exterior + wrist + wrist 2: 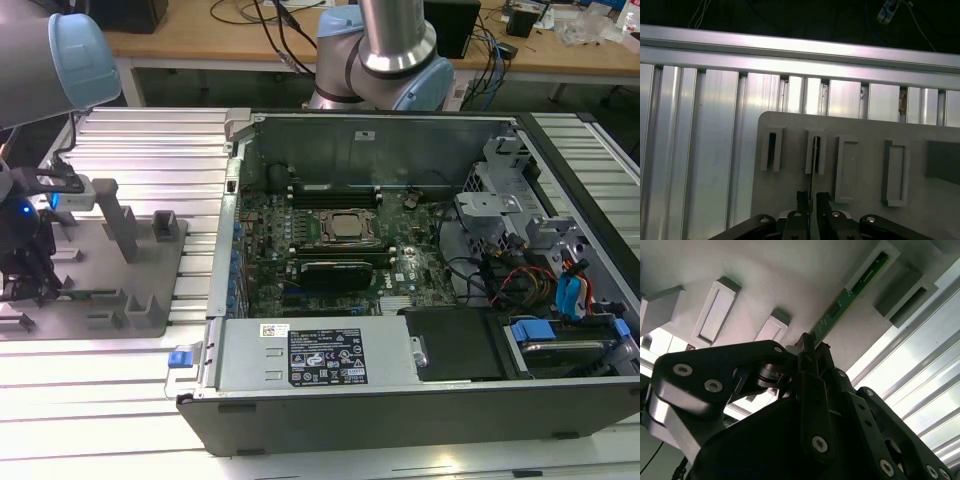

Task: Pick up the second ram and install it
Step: 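Pick up the second ram and move it above second insertion slot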

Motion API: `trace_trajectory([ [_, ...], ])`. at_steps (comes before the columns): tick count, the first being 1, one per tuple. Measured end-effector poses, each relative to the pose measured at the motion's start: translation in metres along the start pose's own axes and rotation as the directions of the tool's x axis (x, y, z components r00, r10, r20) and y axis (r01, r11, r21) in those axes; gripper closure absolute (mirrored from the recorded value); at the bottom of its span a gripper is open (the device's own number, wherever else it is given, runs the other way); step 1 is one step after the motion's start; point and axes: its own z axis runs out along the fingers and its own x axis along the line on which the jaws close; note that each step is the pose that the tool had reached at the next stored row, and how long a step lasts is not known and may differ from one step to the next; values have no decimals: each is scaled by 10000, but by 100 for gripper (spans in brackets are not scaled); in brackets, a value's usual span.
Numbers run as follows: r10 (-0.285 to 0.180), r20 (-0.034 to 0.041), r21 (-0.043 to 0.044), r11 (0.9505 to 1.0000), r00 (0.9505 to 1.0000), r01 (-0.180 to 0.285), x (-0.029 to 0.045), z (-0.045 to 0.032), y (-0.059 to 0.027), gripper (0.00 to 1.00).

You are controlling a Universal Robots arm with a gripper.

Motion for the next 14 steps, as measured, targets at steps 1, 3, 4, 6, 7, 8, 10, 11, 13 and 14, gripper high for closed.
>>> trace_trajectory([
  [1, 2, 0, 0, 10000, 10000, -2, 0, 0, 0, 81],
  [3, 3, 0, 1, 10000, 10000, -3, 0, 0, 1, 81],
  [4, 4, 1, 1, 10000, 10000, -4, 1, 1, 0, 81],
  [6, 4, 1, 0, 10000, 10000, -4, 1, 0, 0, 81],
  [7, 5, 0, 0, 10000, 10000, -5, 1, 0, 0, 83],
  [8, 5, 1, 1, 10000, 10000, -5, 1, 1, 1, 89],
  [10, 7, 1, 0, 10000, 10000, -7, 1, 0, 0, 91],
  [11, 9, 1, 1, 10000, 10000, -9, 1, 1, 0, 91],
  [13, 752, 33, 25, 9972, 9972, -752, 1, 2, 0, 91],
  [14, 1129, 50, 37, 9936, 9936, -1129, 1, 3, 0, 91],
])
